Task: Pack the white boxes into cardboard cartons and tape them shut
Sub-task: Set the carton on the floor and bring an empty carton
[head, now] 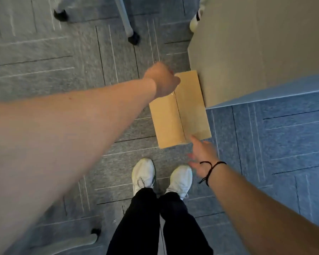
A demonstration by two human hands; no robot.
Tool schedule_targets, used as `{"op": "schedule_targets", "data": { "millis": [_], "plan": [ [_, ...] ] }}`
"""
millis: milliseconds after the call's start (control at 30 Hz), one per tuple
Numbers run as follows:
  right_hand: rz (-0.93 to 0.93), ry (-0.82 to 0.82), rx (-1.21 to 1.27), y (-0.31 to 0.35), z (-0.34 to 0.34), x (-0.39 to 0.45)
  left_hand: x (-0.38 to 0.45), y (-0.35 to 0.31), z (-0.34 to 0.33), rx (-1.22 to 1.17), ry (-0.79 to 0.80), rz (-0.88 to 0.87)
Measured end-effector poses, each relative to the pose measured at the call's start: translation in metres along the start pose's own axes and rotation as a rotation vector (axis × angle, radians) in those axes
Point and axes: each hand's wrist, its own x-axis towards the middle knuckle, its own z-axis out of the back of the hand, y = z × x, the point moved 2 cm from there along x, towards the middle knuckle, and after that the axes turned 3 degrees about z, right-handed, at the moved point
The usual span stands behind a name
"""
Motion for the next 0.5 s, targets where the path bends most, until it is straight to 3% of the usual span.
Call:
{"op": "schedule_targets", "data": {
  "millis": [233, 500],
  "plan": [
    [-0.120, -0.026, 0.090, -0.031, -0.039, 0.110, 0.085, 0.059, -0.059, 0.115, 0.016, -0.038],
    [-0.170, -0.017, 0.185, -0.043, -0.046, 0.172, 0.173, 0.087, -0.089, 0.213, -0.081, -0.076]
  ]
}}
